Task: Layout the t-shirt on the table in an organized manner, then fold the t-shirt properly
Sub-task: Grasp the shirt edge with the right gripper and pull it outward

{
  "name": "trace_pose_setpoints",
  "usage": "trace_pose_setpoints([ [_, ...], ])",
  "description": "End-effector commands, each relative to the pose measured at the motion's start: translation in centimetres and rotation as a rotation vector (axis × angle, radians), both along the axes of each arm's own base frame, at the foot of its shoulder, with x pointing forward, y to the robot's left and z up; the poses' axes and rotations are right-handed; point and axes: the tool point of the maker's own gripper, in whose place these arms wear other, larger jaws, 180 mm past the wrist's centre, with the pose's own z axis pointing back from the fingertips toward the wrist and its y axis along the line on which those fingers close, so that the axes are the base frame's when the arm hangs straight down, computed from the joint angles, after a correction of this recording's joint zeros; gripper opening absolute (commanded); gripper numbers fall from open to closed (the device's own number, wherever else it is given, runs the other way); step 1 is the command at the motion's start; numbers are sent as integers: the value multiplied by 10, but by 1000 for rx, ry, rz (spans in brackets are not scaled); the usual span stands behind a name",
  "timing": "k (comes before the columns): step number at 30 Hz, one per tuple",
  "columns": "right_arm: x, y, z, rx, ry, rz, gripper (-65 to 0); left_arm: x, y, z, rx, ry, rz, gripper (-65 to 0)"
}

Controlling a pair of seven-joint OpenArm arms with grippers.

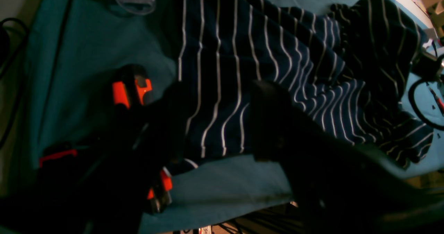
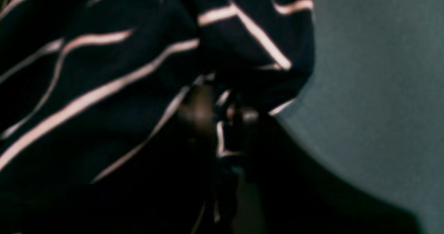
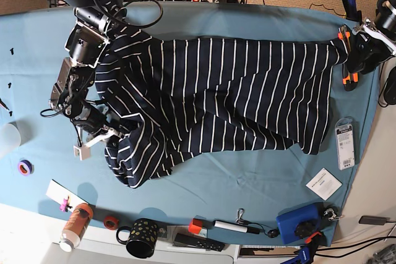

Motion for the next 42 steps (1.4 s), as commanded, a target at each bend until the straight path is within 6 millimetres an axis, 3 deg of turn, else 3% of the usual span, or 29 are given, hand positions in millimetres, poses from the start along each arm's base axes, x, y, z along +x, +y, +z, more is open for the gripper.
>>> trace_pose_setpoints([
  [1, 13, -6, 16, -28, -47, -4, -650, 4, 1, 14, 8, -52, -4, -358],
  [4, 20, -16, 19, -102, -59, -20, -650, 4, 1, 14, 8, -52, -4, -358],
  [8, 43, -31, 43, -154, -121, -85, -650, 4, 1, 14, 8, -52, -4, -358],
  [16, 91, -80, 132, -290, -351, -204, -650, 4, 1, 14, 8, -51, -4, -358],
  [23, 109, -140, 211, -460, -524, -387, -650, 4, 1, 14, 8, -51, -4, -358],
  [29, 123, -162, 262, -737, -608, -426, -650, 4, 1, 13, 7, -50, -4, -358],
  [32, 135, -157, 267, -816, -603, -400, -650, 4, 1, 13, 8, -49, -5, -358],
  [36, 146, -139, 252, -843, -574, -323, -650, 4, 1, 13, 8, -48, -5, -358],
  [39, 148, -129, 244, -862, -569, -283, -510, 4, 1, 13, 8, -48, -5, -358],
  [42, 148, -129, 244, -864, -565, -278, -489, 4, 1, 13, 8, -47, -5, -358],
])
